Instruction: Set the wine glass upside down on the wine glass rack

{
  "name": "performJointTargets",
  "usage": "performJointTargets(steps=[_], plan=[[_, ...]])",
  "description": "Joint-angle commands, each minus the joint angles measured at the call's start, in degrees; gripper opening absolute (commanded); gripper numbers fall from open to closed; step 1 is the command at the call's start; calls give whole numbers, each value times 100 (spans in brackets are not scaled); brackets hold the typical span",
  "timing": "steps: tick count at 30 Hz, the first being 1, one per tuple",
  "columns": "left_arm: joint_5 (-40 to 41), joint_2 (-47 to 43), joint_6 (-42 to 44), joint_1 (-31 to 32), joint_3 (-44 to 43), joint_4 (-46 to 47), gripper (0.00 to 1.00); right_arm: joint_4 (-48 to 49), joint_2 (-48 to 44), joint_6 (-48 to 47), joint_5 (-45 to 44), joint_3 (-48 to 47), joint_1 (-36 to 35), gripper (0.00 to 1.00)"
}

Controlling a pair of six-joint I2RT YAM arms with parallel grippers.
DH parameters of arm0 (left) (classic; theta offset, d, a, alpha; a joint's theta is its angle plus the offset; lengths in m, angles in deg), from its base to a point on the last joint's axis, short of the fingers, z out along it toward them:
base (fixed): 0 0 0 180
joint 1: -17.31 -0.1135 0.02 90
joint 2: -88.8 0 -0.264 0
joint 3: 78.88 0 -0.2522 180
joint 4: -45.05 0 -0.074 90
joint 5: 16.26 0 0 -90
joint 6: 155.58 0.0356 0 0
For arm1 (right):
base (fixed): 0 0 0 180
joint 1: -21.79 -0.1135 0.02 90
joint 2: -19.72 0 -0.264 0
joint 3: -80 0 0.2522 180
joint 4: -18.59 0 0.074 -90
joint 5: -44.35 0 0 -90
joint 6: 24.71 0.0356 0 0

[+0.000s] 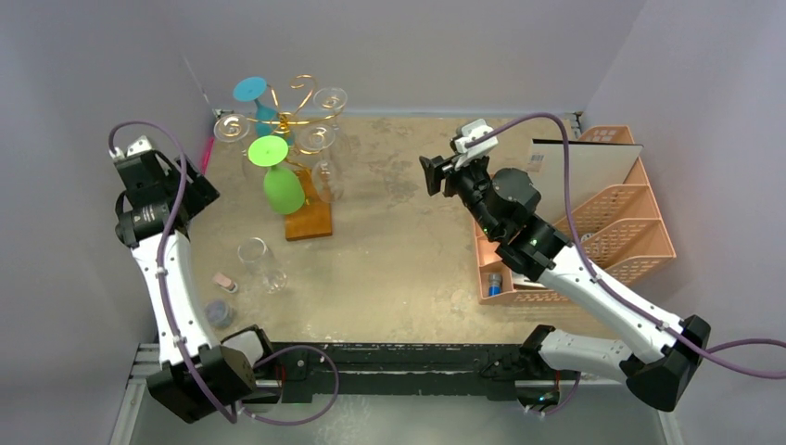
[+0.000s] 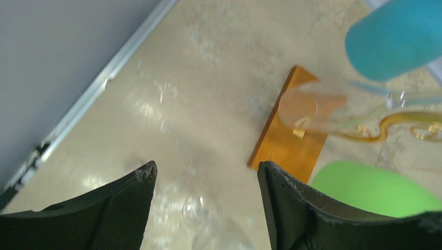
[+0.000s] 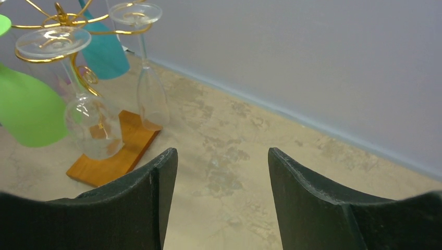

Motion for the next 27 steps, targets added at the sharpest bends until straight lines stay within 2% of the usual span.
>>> performJointTargets(steps=[1,5,7,9,19,27], plan=[[52,-438,-349,2,-301,-1774,69,-667,-120,560,-257,-357,21,67],[-821,-516,-307,63,-265,-2628,61,-1255,-56,1001,-372,-585,20,66],[-1397,-534,-306,136,-146,-2799,57,-1434,5,1087,-303,-628,21,66],[-1619,-562,-307,202,-103,-2918,54,-1497,56,1128,-256,-652,21,65],[-571,-468,-165,623,38,-3407,39,-1301,-25,1068,-206,-434,21,64],[-681,-211,-256,662,474,-3045,33,-1073,-89,915,-342,-259,21,64]])
